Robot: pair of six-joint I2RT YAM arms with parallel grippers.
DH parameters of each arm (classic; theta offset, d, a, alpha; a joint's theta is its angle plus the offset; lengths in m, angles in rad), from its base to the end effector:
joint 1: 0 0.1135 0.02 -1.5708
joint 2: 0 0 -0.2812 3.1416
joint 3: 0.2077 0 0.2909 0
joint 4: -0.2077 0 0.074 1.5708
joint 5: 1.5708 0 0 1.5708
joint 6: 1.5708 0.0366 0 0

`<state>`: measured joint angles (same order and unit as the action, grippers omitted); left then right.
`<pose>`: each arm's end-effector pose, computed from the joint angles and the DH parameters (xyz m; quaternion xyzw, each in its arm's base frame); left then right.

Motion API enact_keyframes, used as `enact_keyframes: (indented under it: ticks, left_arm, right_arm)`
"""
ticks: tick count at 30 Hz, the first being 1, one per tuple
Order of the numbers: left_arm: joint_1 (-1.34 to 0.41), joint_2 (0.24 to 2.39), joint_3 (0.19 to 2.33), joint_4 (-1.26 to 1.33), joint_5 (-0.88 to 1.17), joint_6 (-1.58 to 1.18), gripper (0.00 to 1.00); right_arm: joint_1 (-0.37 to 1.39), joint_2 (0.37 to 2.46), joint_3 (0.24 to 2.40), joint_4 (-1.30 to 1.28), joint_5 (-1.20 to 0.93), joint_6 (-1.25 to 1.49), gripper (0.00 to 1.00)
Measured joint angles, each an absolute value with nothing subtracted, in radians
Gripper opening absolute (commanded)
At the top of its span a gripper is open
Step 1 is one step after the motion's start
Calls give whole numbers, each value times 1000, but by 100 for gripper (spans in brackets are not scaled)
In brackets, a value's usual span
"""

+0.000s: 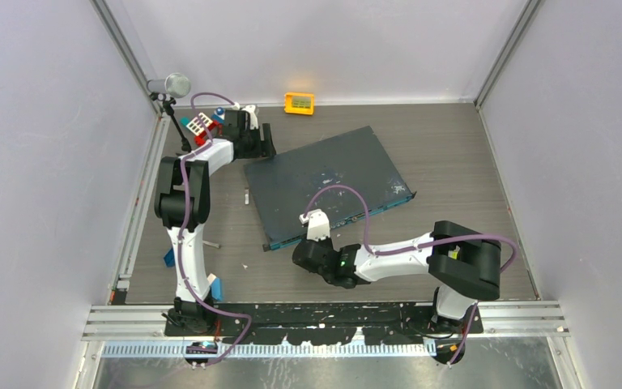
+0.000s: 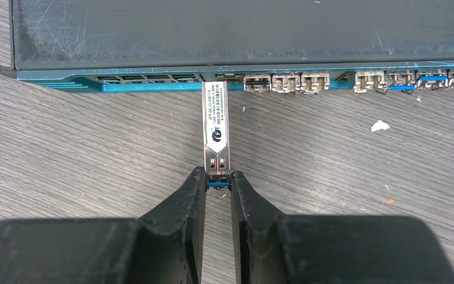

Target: Insert the plug into the switch port

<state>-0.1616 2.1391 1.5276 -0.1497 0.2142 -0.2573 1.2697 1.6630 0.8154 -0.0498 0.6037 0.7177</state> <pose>0.5103 -0.0911 0.1605 -0.0017 0.9149 -0.1775 0.3626 0.1219 0.3225 0.1384 -0.1511 0.8938 0.1113 0.4073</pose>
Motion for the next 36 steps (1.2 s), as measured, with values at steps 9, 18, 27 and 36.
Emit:
enact_keyframes:
  ticks: [9, 18, 27, 36]
  left_arm:
    - [-162, 2140, 1529, -152, 215, -257, 74]
    - [-162, 2141, 1532, -154, 221, -255, 74]
    - [-162, 2141, 1533, -154, 223, -255, 74]
    - [-162, 2141, 1533, -154, 223, -255, 74]
  right_arm:
    - [1270, 1664, 815, -70, 603, 729, 0]
    - [1270, 1689, 823, -80, 610, 739, 0]
    - [1270, 1689, 823, -64, 612, 736, 1]
    - [1270, 1679, 823, -53, 629, 735, 0]
